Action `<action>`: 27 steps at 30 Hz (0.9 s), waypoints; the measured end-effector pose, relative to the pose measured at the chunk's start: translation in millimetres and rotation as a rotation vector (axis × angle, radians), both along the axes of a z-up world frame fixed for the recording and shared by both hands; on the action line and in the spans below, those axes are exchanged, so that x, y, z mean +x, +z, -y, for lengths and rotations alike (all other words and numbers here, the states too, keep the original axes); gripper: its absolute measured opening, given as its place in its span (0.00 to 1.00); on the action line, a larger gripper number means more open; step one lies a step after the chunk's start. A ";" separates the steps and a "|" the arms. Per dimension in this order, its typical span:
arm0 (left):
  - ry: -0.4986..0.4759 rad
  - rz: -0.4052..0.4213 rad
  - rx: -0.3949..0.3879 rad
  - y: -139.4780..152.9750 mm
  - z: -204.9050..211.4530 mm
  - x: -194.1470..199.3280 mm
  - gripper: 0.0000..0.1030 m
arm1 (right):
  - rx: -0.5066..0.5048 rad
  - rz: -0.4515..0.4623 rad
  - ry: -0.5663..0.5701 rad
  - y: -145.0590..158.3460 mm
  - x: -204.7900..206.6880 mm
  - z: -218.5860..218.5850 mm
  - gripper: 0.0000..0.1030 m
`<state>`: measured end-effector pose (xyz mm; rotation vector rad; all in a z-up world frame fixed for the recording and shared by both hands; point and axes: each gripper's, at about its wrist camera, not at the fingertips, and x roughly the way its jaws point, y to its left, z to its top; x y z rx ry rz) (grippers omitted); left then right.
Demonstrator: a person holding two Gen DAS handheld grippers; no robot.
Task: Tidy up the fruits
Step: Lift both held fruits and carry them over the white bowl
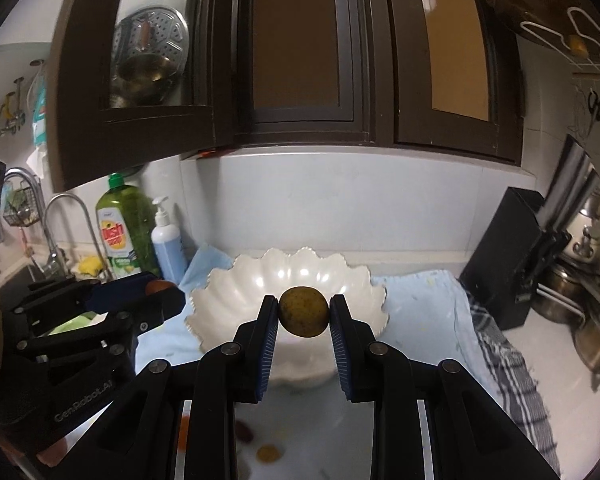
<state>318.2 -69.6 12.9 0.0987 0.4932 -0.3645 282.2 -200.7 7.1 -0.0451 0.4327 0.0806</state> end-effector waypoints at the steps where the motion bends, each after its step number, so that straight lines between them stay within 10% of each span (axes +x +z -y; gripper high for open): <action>1: 0.002 -0.006 -0.004 0.1 0.3 6.8 0.26 | -0.003 -0.002 0.002 -0.4 7.2 0.7 0.27; 27: 0.059 -0.222 0.064 -63.8 15.9 158.4 0.26 | -0.036 -0.272 0.029 -66.4 167.5 16.1 0.27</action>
